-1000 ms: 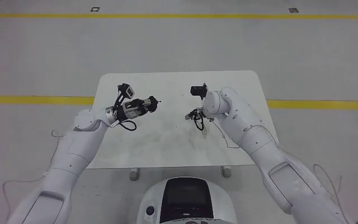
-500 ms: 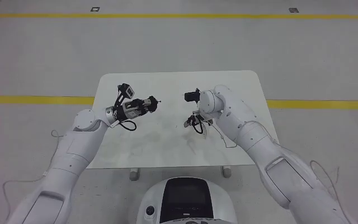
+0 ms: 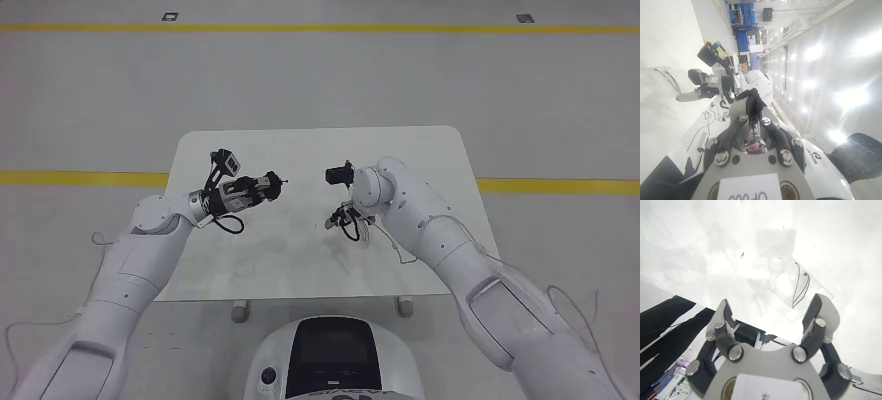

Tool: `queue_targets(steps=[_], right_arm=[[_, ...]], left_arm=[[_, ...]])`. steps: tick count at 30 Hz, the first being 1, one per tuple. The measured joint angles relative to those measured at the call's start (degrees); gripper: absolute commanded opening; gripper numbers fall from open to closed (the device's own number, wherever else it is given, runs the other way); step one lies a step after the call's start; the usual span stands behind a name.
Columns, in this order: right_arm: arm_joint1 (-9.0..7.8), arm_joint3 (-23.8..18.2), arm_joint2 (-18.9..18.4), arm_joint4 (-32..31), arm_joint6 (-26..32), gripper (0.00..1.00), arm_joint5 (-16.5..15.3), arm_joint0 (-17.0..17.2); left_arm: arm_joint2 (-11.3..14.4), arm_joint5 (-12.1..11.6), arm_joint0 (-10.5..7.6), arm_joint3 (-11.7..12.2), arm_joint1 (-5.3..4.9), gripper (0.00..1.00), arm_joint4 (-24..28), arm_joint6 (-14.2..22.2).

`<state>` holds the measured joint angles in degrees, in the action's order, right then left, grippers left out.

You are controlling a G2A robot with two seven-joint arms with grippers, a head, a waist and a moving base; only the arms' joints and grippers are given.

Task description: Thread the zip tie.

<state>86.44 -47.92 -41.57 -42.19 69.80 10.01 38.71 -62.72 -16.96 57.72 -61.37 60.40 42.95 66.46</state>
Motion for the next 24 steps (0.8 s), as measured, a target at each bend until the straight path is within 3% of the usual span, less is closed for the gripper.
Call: queue_targets(steps=[2, 3, 4, 5, 6, 7, 13, 18, 24], right_arm=[[-0.10, 0.07, 0.00, -0.91, -1.54, 1.00, 0.15, 0.46], [-0.12, 0.09, -0.05, -1.17, -1.79, 0.93, 0.26, 0.47], [-0.15, 0.12, -0.13, -1.45, -1.79, 0.83, 0.43, 0.38], [-0.16, 0.11, -0.15, -1.72, -1.67, 0.58, 0.55, 0.26], [-0.17, 0.03, -0.16, -1.99, -1.52, 0.46, 0.65, 0.15], [-0.18, -0.13, -0.18, -2.30, -1.37, 0.42, 0.72, 0.05], [-0.33, -0.53, -0.44, -3.32, -0.67, 0.19, 0.72, 0.17], [-0.06, 0.39, -0.08, -4.14, -0.52, 0.07, 2.11, 0.26], [0.46, 1.84, 0.36, -4.49, -1.40, 0.05, 2.72, 0.25]], left_arm=[[0.00, 0.00, 0.00, 0.00, 0.00, 0.00, 0.00, 0.00], [0.00, 0.00, 0.00, 0.00, 0.00, 0.00, 0.00, 0.00], [0.00, 0.00, 0.00, 0.00, 0.00, 0.00, 0.00, 0.00], [0.00, 0.00, 0.00, 0.00, 0.00, 0.00, 0.00, 0.00], [0.00, 0.00, 0.00, 0.00, 0.00, 0.00, 0.00, 0.00], [0.00, 0.00, 0.00, 0.00, 0.00, 0.00, 0.00, 0.00], [0.00, 0.00, 0.00, 0.00, 0.00, 0.00, 0.00, 0.00], [0.00, 0.00, 0.00, 0.00, 0.00, 0.00, 0.00, 0.00], [0.00, 0.00, 0.00, 0.00, 0.00, 0.00, 0.00, 0.00]])
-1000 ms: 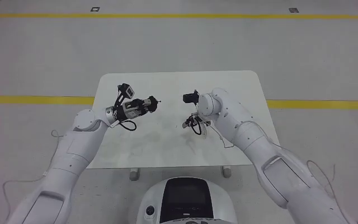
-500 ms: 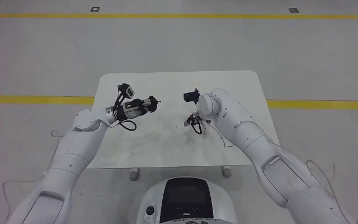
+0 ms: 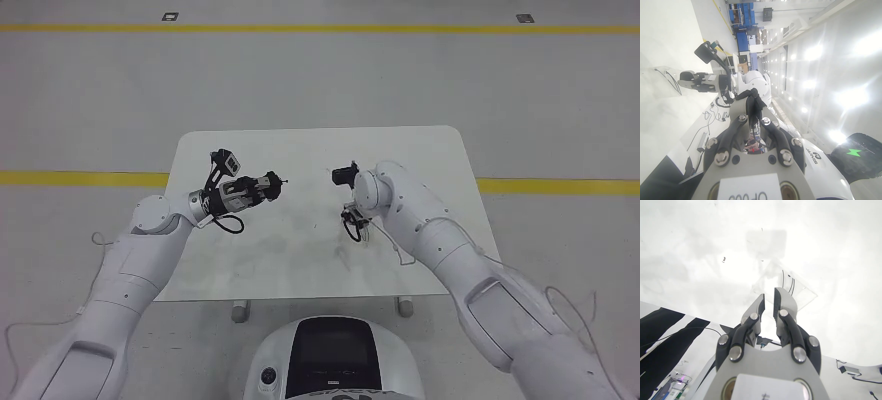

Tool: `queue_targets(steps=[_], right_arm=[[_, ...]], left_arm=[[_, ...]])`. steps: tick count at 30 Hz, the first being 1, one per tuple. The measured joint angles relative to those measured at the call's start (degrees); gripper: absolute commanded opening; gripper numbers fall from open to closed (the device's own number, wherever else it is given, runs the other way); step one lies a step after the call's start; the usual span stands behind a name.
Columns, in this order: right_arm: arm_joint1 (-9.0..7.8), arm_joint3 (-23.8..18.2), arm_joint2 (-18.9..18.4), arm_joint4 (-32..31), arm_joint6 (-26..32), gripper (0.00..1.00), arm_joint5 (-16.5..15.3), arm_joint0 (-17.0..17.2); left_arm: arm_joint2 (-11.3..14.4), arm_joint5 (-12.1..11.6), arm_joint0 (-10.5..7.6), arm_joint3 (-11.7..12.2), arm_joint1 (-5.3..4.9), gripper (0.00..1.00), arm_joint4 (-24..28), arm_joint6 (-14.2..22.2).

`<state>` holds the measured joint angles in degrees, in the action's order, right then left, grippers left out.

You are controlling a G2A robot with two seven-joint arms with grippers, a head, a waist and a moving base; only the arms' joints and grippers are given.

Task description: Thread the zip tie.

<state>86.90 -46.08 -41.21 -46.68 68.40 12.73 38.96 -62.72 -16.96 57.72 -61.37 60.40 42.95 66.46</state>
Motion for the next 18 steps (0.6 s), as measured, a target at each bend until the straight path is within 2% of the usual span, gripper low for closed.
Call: queue_targets(steps=[12, 18], right_arm=[[1.95, 4.68, 2.27, -1.11, -2.85, 0.10, 1.08, -0.22], [2.97, 6.88, 3.07, -1.43, -3.84, 0.09, 1.36, -0.72]], left_arm=[[0.00, 0.00, 0.00, 0.00, 0.00, 0.00, 0.00, 0.00], [0.00, 0.00, 0.00, 0.00, 0.00, 0.00, 0.00, 0.00]])
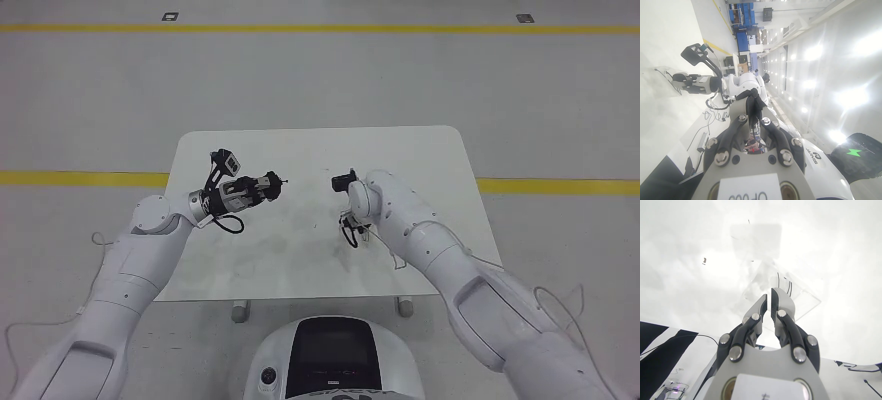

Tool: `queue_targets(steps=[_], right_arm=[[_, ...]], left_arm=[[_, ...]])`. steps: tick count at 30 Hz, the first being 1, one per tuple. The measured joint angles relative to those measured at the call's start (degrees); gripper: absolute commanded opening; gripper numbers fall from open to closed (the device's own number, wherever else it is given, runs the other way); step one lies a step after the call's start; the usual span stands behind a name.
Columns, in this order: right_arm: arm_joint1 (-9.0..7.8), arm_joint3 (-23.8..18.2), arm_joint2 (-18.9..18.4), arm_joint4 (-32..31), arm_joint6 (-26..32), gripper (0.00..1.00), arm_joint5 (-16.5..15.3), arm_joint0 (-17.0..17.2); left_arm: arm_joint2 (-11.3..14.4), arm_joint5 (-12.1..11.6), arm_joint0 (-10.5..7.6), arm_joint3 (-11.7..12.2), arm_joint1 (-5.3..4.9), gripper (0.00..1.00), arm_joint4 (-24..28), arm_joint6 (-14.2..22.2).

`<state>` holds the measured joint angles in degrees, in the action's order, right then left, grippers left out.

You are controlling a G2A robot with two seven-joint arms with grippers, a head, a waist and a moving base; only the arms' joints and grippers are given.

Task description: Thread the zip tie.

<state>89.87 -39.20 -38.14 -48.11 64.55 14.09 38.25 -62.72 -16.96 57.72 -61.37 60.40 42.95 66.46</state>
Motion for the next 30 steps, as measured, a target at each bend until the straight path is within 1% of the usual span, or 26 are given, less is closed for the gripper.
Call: queue_targets(steps=[1, 3, 6, 9, 24, 27, 30], right_arm=[[0.19, 0.41, 0.10, -0.01, -0.21, 0.08, 0.03, -0.10], [0.48, 1.04, 0.30, -0.19, -0.56, 0.09, 0.17, -0.27], [0.95, 1.97, 0.68, -0.66, -1.13, 0.16, 0.47, -0.56], [1.41, 2.79, 1.06, -1.36, -2.14, 0.18, 0.86, -0.80], [3.79, 8.72, 1.96, -2.09, -3.64, 0.17, 0.47, -2.47], [4.31, 9.96, 2.11, -2.10, -3.82, 0.22, 0.36, -2.80], [4.82, 11.20, 2.14, -1.96, -4.20, 0.21, 0.36, -3.07]], left_arm=[[0.00, 0.00, 0.00, 0.00, 0.00, 0.00, 0.00, 0.00], [0.00, 0.00, 0.00, 0.00, 0.00, 0.00, 0.00, 0.00], [0.00, 0.00, 0.00, 0.00, 0.00, 0.00, 0.00, 0.00], [0.00, 0.00, 0.00, 0.00, 0.00, 0.00, 0.00, 0.00], [0.00, 0.00, 0.00, 0.00, 0.00, 0.00, 0.00, 0.00], [0.00, 0.00, 0.00, 0.00, 0.00, 0.00, 0.00, 0.00], [0.00, 0.00, 0.00, 0.00, 0.00, 0.00, 0.00, 0.00]])
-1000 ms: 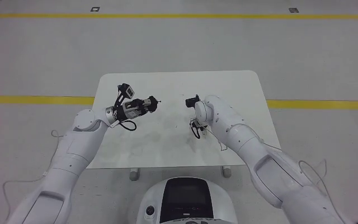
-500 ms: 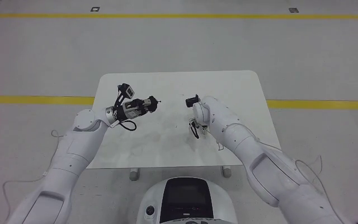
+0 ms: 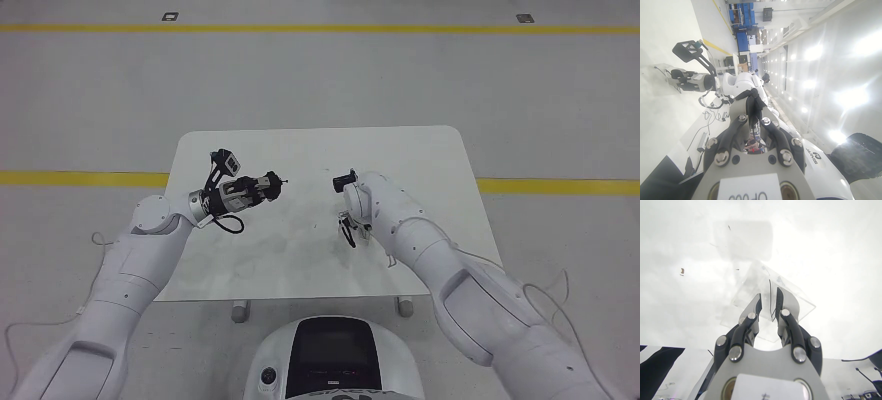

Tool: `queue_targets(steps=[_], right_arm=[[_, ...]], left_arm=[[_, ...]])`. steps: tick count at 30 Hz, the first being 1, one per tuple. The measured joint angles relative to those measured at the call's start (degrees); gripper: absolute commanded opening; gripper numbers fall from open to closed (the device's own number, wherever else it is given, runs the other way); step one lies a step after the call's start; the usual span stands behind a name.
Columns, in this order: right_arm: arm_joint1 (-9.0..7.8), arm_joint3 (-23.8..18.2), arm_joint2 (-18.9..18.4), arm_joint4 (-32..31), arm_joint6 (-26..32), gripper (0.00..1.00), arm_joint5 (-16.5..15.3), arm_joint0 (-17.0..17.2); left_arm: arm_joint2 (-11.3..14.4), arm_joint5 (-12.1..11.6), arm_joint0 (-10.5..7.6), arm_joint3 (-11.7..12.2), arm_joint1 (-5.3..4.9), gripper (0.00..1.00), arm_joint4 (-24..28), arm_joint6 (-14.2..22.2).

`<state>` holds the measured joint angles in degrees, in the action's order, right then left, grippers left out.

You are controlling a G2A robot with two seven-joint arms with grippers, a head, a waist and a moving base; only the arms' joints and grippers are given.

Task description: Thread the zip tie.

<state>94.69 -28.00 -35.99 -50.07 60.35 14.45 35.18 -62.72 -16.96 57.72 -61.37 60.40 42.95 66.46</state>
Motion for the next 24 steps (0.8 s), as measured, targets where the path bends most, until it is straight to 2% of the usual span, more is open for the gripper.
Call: queue_targets(steps=[9, 20, 24], right_arm=[[1.34, 3.44, -0.21, 0.92, -0.66, 0.20, -0.73, -0.67], [2.70, 6.82, -0.60, 1.80, -1.53, 0.13, -1.85, -1.45], [3.06, 7.70, -0.78, 2.04, -1.78, 0.14, -2.22, -1.71]], left_arm=[[0.00, 0.00, 0.00, 0.00, 0.00, 0.00, 0.00, 0.00], [0.00, 0.00, 0.00, 0.00, 0.00, 0.00, 0.00, 0.00], [0.00, 0.00, 0.00, 0.00, 0.00, 0.00, 0.00, 0.00]])
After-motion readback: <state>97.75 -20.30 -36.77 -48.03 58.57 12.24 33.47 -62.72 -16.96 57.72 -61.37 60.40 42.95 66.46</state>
